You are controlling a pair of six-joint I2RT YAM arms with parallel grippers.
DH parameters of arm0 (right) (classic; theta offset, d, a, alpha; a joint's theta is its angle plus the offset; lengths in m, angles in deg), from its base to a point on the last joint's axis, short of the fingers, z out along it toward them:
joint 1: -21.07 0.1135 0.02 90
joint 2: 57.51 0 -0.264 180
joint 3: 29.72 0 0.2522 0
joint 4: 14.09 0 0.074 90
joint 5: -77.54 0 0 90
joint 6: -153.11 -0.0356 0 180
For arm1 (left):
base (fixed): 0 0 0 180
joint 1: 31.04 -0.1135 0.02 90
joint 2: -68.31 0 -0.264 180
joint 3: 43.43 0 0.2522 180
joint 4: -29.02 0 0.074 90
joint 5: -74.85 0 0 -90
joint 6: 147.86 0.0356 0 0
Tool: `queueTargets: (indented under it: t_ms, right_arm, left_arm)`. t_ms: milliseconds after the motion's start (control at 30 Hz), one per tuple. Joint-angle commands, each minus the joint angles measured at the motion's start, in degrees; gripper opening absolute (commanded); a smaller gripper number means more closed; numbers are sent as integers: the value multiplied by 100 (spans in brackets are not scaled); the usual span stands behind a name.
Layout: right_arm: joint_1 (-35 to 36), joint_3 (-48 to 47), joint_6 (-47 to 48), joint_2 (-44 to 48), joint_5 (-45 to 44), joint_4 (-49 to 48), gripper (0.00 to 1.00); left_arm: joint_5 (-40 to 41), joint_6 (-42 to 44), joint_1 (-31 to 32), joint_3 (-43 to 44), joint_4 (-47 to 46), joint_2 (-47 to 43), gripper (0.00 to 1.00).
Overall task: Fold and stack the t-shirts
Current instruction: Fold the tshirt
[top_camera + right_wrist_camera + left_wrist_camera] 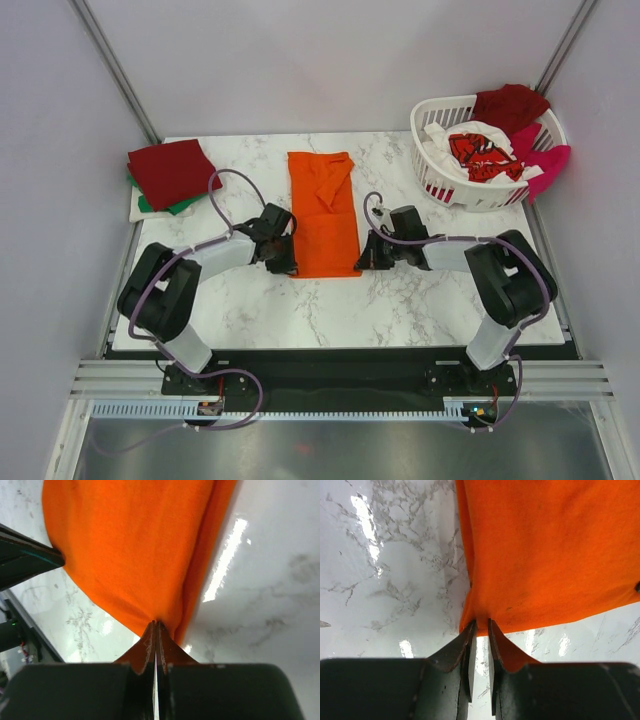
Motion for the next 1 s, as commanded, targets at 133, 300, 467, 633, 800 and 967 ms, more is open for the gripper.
queueTargets:
  t_ms: [133,300,467,633,800,967]
  right_arm:
    - [-39,221,595,839,-1521,1814,5]
    - [-30,265,437,1454,-1600,2062,26]
    - [-30,441,208,1823,-1047,1905,63]
    - [-4,739,-81,1825,-502,1361,67]
    - [23,942,-354,1421,-370,867,67]
    - [31,933,-583,840,-203,191,65]
  left_arm:
    - [85,-89,-3,-244,184,-265,22]
    - [6,-168,49,-288,210,-503,23]
    - [-205,-220,76,-270,245,-1029,45]
    - [-311,-229,76,-156,359,-1521,64]
    - [-118,-133,76,-59,666,-1917,65]
    - [119,-62,67,-287,790,-2225,64]
